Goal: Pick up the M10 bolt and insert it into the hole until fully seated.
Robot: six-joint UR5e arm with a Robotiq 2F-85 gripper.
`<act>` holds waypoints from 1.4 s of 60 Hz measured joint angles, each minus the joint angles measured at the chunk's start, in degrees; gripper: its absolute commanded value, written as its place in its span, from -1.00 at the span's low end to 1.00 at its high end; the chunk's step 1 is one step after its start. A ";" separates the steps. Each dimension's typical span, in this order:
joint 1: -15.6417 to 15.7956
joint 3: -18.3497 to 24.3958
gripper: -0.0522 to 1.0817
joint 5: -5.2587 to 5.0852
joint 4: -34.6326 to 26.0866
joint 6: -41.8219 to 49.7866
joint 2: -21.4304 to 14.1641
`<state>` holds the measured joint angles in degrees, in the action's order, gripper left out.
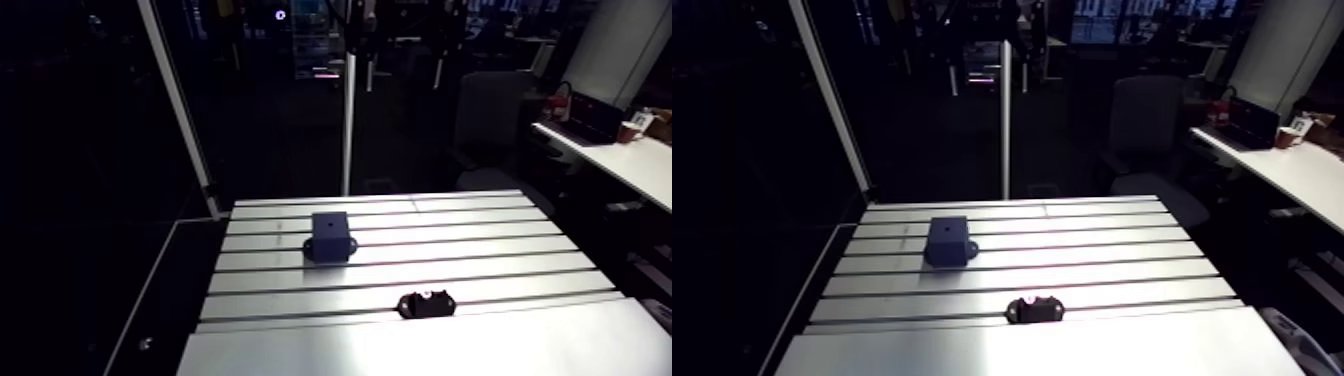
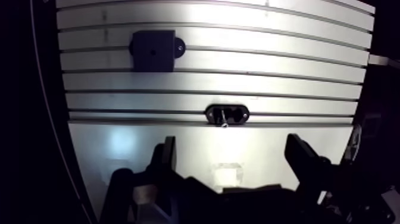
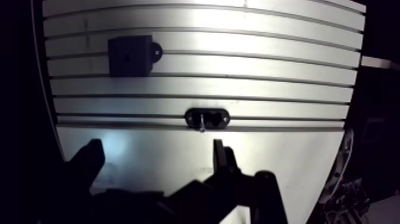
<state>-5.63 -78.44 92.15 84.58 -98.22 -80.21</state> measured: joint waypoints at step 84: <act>0.46 -9.56 -0.89 -1.27 2.43 1.14 -11.21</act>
<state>-5.16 -88.00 90.89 87.00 -97.08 -91.42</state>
